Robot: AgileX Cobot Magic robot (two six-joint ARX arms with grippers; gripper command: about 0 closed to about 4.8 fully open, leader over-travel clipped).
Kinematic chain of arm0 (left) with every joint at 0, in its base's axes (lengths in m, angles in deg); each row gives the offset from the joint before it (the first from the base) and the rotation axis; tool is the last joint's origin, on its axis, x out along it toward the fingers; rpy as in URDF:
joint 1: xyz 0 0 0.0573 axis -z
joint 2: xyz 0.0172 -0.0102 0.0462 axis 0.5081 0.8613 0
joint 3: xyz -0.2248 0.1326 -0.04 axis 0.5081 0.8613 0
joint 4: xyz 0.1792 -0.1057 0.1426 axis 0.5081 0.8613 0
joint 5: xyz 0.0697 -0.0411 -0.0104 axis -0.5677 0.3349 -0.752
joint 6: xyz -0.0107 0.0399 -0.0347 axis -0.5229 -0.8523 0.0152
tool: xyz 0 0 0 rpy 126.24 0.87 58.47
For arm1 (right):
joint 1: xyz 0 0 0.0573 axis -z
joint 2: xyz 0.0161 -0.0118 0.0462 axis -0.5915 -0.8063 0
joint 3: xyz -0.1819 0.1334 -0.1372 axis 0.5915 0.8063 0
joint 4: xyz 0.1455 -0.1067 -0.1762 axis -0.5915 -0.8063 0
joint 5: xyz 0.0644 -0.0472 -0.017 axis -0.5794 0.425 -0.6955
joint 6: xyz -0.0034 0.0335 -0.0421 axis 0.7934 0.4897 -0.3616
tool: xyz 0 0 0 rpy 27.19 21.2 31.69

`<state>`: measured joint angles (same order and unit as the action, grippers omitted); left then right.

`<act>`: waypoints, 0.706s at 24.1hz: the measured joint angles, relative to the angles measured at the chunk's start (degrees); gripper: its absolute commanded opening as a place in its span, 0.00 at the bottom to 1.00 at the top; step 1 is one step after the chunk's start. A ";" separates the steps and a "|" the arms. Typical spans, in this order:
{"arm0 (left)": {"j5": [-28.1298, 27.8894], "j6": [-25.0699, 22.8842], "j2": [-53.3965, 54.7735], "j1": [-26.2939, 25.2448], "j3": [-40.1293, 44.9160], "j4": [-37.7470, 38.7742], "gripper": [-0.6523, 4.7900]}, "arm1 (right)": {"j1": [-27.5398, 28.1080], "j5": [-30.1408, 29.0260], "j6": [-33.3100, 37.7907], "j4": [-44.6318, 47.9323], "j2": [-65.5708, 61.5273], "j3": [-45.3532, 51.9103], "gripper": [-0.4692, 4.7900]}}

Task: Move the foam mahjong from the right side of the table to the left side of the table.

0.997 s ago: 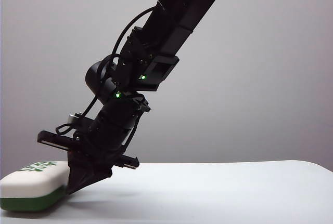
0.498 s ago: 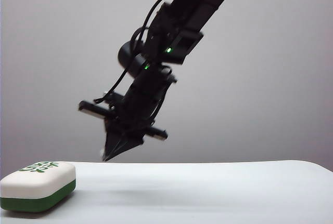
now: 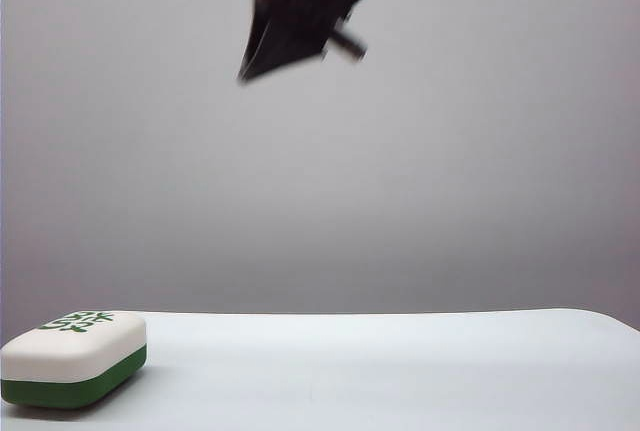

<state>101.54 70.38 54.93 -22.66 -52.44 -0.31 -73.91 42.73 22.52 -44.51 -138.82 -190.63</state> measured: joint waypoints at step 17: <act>-7.26 8.94 -23.26 -0.02 25.88 -32.92 0.11 | 23.96 14.91 0.04 14.10 61.37 53.02 0.08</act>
<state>94.28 79.32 31.68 -22.68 -26.56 -33.22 -49.96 57.63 22.56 -30.41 -77.44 -137.60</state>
